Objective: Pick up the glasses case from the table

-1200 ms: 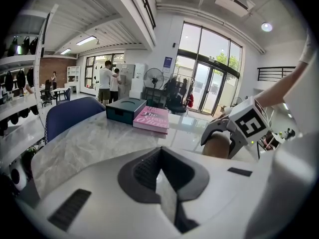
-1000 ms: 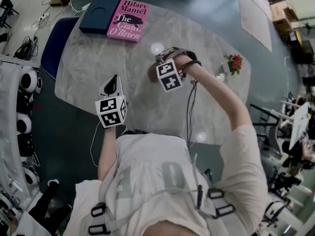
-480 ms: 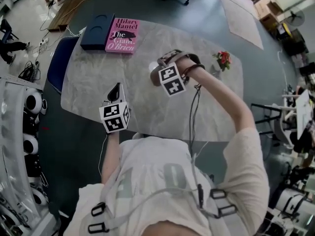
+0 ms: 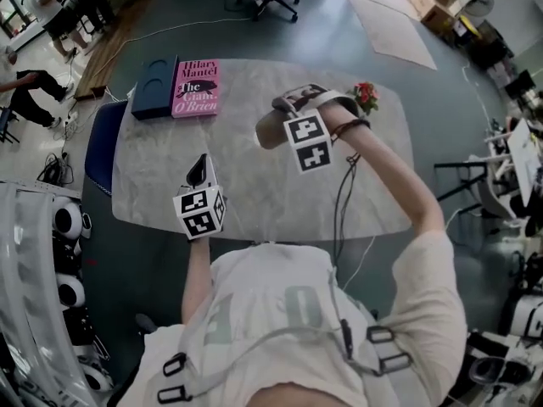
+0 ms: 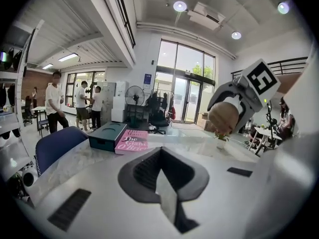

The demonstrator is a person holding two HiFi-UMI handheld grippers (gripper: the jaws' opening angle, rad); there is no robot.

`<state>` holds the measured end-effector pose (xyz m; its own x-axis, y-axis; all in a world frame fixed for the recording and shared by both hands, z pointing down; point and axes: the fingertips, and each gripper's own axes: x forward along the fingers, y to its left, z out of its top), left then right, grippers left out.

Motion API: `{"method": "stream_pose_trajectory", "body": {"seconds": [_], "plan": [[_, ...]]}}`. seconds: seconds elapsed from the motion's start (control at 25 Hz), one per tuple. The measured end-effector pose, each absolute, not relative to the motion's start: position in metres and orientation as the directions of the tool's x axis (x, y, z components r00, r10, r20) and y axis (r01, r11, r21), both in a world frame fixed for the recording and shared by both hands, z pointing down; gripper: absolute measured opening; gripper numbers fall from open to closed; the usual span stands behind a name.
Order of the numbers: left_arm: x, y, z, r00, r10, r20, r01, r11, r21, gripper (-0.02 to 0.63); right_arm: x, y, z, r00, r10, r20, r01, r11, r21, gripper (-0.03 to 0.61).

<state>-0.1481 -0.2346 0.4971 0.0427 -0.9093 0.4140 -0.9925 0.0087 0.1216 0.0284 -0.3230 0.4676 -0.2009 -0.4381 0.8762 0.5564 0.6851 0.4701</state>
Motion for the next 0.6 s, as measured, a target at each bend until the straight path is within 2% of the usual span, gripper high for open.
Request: {"method": "stream_pose_trajectory", "body": {"seconds": [0.16,0.32,0.48,0.6], "plan": [[-0.139,-0.242,0.491,0.076,-0.914,0.398,-0.993,-0.031,0.117,0.003,0.031,-0.331,0.425,-0.334,-0.517,0.788,0.359,0.704,0.613,0.385],[-0.125,-0.247,0.482,0.112,-0.917,0.382,-0.993,-0.09,0.076,0.003,0.039,-0.338,0.384,-0.422,-0.621,0.66,0.056,0.709,0.703,0.385],[-0.112,-0.25,0.472,0.144,-0.919,0.367,-0.99,-0.138,0.042,0.002,0.04,-0.33,0.354,-0.517,-0.688,0.51,-0.244,0.689,0.682,0.385],[-0.109,-0.25,0.464,0.158,-0.924,0.349,-0.987,-0.154,0.039,0.003,0.047,-0.322,0.343,-0.537,-0.747,0.392,-0.438,0.645,0.627,0.385]]}}
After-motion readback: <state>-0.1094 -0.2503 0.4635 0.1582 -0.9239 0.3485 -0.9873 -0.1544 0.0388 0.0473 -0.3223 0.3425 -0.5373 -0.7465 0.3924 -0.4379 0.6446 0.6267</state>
